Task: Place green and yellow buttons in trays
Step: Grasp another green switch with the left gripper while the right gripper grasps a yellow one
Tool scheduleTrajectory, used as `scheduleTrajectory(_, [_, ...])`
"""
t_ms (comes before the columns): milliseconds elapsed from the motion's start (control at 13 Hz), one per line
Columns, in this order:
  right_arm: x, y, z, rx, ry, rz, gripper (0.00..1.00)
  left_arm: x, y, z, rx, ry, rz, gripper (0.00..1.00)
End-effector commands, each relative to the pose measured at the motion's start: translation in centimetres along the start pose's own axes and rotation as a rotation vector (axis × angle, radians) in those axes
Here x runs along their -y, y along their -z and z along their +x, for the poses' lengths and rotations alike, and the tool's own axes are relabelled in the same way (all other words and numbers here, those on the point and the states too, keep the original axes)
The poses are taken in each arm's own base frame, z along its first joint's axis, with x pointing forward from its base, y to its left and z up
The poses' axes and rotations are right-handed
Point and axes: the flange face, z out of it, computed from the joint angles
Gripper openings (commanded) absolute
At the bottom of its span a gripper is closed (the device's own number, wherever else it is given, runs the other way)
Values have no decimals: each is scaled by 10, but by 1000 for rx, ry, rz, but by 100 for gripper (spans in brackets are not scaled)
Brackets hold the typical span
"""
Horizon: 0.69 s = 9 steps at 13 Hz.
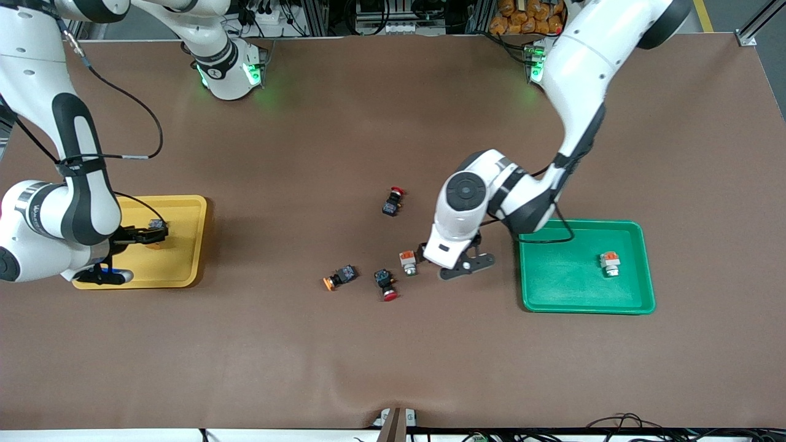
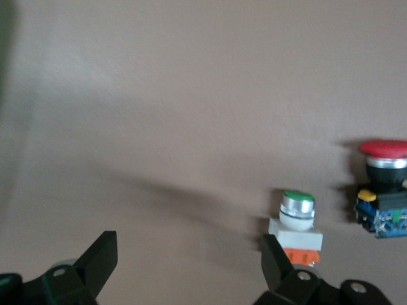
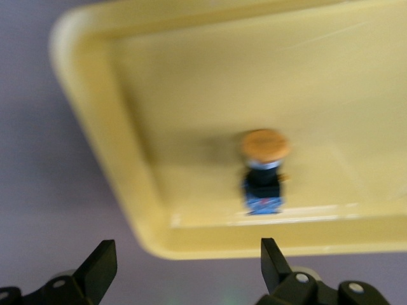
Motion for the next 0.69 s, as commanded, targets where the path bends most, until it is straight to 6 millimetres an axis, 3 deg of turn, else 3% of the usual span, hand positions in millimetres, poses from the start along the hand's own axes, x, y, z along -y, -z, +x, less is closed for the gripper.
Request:
scheduleTrajectory(0, [59,10,-3,6,-110,114,100,-17,-6,8,-2,10,-21,100])
scheduleTrajectory(230, [132,17,-7,7,-221,205,100,-30,-4,3,-9,1,-42,100])
scheduleTrajectory(383, [169,20,-9,-21,-346,199,100,-39,-9,-5,-13,-11,-64,100])
scheduleTrajectory(613, [260,10,-19,-85,-554,243,100,-51,-19,-16,-20,-10,-90,100])
